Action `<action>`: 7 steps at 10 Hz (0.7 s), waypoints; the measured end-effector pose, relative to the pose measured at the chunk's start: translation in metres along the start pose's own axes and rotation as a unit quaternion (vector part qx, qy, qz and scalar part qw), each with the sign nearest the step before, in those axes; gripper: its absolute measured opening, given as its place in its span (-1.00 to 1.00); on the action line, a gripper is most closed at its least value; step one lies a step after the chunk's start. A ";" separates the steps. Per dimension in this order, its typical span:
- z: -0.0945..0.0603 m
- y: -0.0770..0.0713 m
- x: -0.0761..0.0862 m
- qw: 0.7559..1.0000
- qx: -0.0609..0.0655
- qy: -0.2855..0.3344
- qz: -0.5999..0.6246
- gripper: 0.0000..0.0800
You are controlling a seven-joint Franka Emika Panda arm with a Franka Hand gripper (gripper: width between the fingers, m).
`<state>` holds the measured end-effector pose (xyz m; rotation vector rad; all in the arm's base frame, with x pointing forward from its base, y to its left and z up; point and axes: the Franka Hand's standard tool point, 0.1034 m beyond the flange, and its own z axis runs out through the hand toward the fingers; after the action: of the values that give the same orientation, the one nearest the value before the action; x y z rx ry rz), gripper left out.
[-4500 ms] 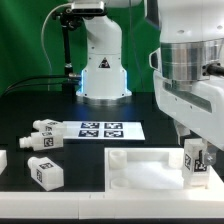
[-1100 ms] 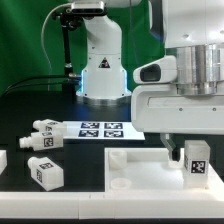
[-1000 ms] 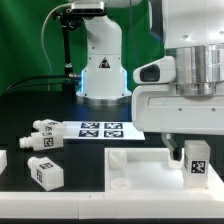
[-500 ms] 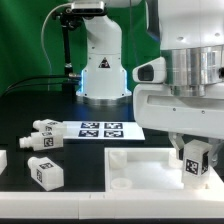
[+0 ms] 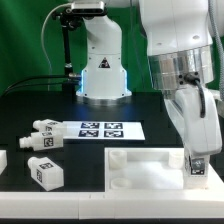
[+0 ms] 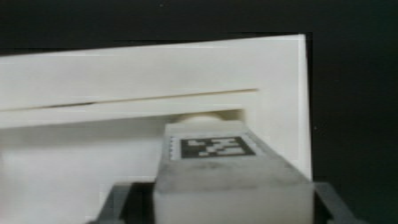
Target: Assemble one leg
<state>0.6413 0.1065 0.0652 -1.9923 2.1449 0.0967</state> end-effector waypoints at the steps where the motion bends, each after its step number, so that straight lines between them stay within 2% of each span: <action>1: 0.000 0.000 0.000 1.000 0.000 0.000 -0.003 -0.27; 2: 0.000 0.001 -0.001 0.998 -0.003 0.005 -0.062 -0.27; 3: -0.001 0.001 -0.005 0.985 -0.006 0.012 -0.174 -0.07; 4: -0.002 0.003 -0.010 0.962 -0.011 0.009 -0.273 0.38; 5: -0.003 0.005 -0.016 0.945 -0.017 0.006 -0.328 0.38; 6: -0.006 0.005 -0.018 0.942 -0.007 0.013 -0.335 0.57; 7: -0.005 0.006 -0.015 0.924 -0.009 0.014 -0.381 0.61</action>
Offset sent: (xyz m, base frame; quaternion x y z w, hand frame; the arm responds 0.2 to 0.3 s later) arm -0.0097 0.0254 0.0099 0.0129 -0.0469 -0.4624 0.8853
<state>0.6353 0.1209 0.0724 -2.6821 1.2345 -0.0375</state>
